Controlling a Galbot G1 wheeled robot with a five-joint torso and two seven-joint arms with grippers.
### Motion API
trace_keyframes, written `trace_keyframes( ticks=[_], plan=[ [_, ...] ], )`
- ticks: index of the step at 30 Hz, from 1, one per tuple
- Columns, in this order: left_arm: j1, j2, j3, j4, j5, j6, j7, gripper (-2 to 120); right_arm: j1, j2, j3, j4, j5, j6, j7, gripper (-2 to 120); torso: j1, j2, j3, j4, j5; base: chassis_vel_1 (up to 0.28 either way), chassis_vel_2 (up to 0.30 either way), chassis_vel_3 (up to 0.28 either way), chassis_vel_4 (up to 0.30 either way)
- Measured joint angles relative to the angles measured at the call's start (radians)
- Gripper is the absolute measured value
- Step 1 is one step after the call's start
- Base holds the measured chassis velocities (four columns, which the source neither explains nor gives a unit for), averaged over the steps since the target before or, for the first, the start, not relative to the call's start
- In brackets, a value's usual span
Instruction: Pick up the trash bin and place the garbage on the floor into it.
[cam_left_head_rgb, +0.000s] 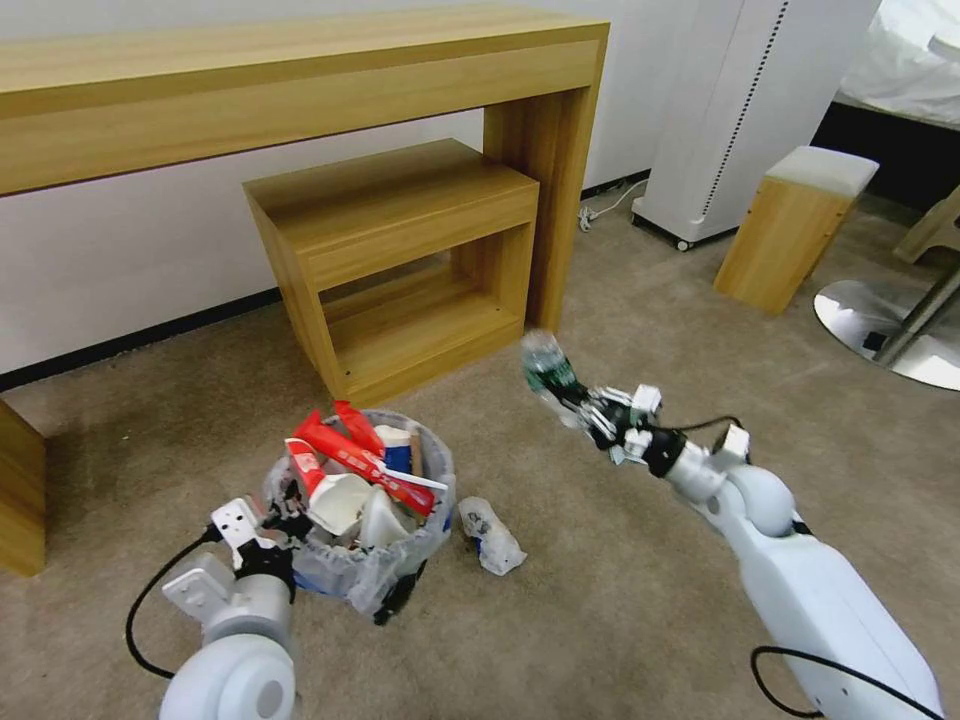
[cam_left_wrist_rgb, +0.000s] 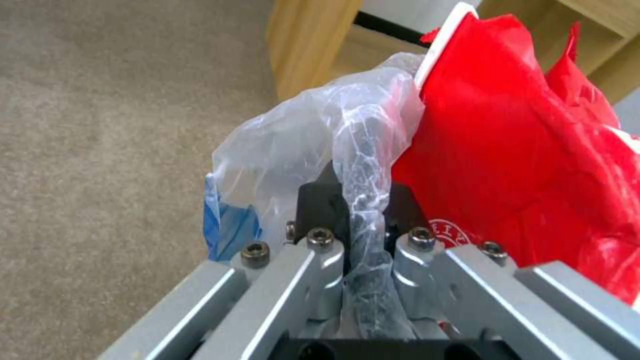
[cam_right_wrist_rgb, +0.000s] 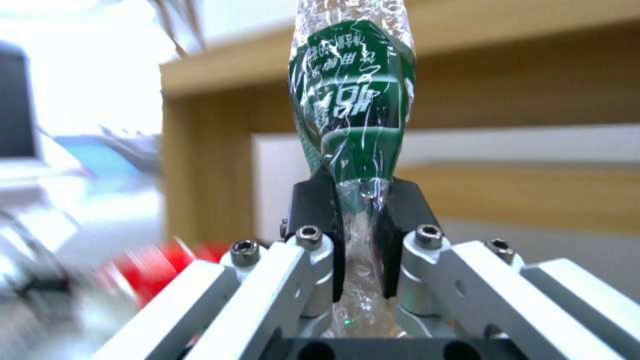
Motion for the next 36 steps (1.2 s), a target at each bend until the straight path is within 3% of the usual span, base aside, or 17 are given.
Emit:
trace_keyframes(
  ticks=[2, 5, 8, 16, 22, 24, 26, 28, 29, 32, 33, 36],
  plan=[
    [-0.004, -0.001, 0.010, 0.003, 0.009, 0.000, 0.000, 3, 0.027, 0.011, -0.039, 0.001, 0.031, -0.001, -0.002, 8, 0.000, 0.000, 0.000, 0.0000, 0.0001, 0.000, 0.000, 0.000, 0.000],
    [-0.028, -0.002, 0.028, 0.020, 0.025, -0.001, -0.001, 3, 0.143, 0.115, -0.184, -0.047, 0.057, -0.002, -0.003, 8, 0.000, 0.000, 0.000, 0.0005, 0.0001, 0.000, 0.000, 0.000, 0.000],
    [-0.038, 0.000, 0.028, 0.027, 0.023, 0.001, -0.001, 3, 0.187, 0.151, -0.260, -0.085, 0.057, -0.002, -0.001, 8, 0.000, 0.000, 0.000, 0.0006, 0.0000, 0.000, 0.000, 0.000, 0.000],
    [-0.059, 0.001, 0.027, 0.045, 0.009, 0.006, -0.003, 3, 0.223, 0.153, -0.436, -0.127, 0.031, 0.003, 0.021, 8, 0.000, 0.000, 0.000, 0.0000, 0.0000, 0.000, 0.000, 0.000, 0.000],
    [-0.064, 0.003, 0.026, 0.046, 0.003, 0.008, -0.003, 3, 0.220, 0.148, -0.443, -0.128, -0.004, 0.001, 0.021, 13, 0.000, 0.000, 0.000, 0.0000, 0.0001, 0.000, 0.000, 0.000, 0.000],
    [-0.065, 0.003, 0.026, 0.046, 0.002, 0.009, -0.004, 3, 0.219, 0.141, -0.431, -0.135, -0.024, -0.001, 0.028, 25, 0.000, 0.000, 0.000, 0.0000, 0.0000, 0.000, 0.000, 0.000, 0.000],
    [-0.065, 0.003, 0.027, 0.046, 0.002, 0.009, -0.004, 3, 0.217, 0.139, -0.426, -0.139, -0.029, -0.002, 0.033, 26, 0.000, 0.000, 0.000, 0.0000, 0.0001, 0.000, 0.000, 0.000, 0.000],
    [-0.065, 0.003, 0.028, 0.046, 0.002, 0.010, -0.004, 3, 0.208, 0.132, -0.410, -0.148, -0.055, -0.004, 0.038, 39, 0.000, 0.000, 0.000, 0.0000, 0.0001, 0.000, 0.000, 0.000, 0.000],
    [-0.065, 0.003, 0.028, 0.046, 0.002, 0.010, -0.004, 3, 0.208, 0.132, -0.410, -0.148, -0.055, -0.004, 0.038, 39, 0.000, 0.000, 0.000, 0.0000, 0.0001, 0.000, 0.000, 0.000, 0.000],
    [-0.064, 0.003, 0.025, 0.042, 0.002, 0.010, -0.004, 3, 0.196, 0.109, -0.392, -0.146, -0.090, -0.008, 0.033, 51, 0.000, 0.000, 0.000, 0.0000, 0.0002, 0.000, 0.000, 0.000, 0.000],
    [-0.063, 0.004, 0.024, 0.041, 0.001, 0.010, -0.004, 3, 0.190, 0.093, -0.377, -0.140, -0.104, -0.010, 0.025, 59, 0.000, 0.000, 0.000, 0.0000, 0.0003, 0.000, 0.000, 0.000, 0.000],
    [-0.061, 0.004, 0.023, 0.036, 0.001, 0.011, -0.004, 3, 0.182, 0.069, -0.351, -0.131, -0.127, -0.015, 0.018, 68, 0.000, 0.000, 0.000, 0.0000, 0.0003, 0.000, 0.000, 0.000, 0.000]
  ],
)
